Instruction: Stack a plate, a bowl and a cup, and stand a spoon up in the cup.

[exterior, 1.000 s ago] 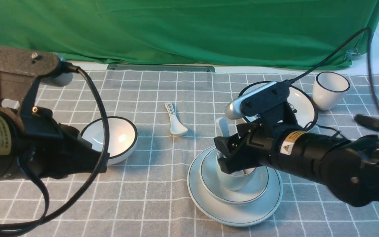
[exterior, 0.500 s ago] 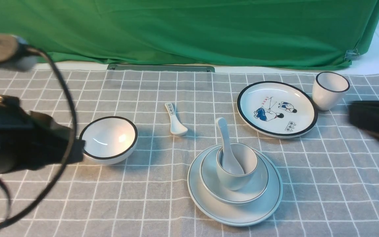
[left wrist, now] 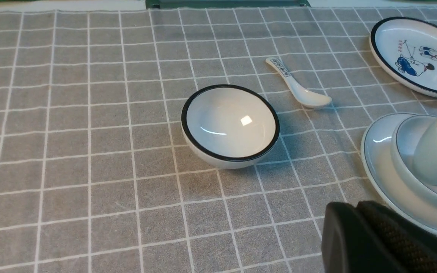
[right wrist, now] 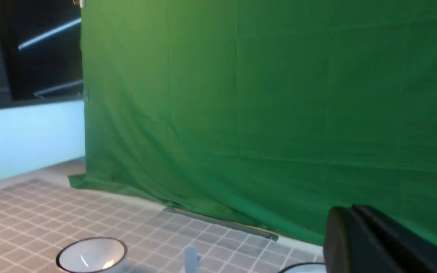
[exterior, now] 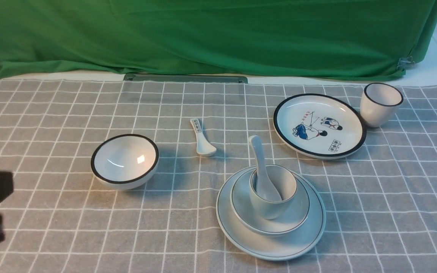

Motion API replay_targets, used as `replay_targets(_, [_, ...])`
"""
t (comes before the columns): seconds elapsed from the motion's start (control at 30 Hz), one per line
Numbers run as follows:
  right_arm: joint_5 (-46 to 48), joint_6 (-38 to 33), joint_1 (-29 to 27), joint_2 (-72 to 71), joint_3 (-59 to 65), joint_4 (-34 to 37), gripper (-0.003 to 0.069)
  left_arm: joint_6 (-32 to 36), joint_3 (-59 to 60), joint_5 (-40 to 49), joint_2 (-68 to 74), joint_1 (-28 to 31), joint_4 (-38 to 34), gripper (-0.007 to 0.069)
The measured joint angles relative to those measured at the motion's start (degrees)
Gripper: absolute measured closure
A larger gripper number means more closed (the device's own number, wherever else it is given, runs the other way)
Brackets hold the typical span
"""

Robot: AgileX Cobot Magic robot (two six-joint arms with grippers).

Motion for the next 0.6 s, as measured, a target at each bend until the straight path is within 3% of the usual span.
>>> replay_targets(0.6, [1.1, 0.0, 0.0, -0.5, 0.1, 0.0, 0.0589, -0.1, 1.5, -2.6, -8.1, 0.0, -1.6, 0.0615])
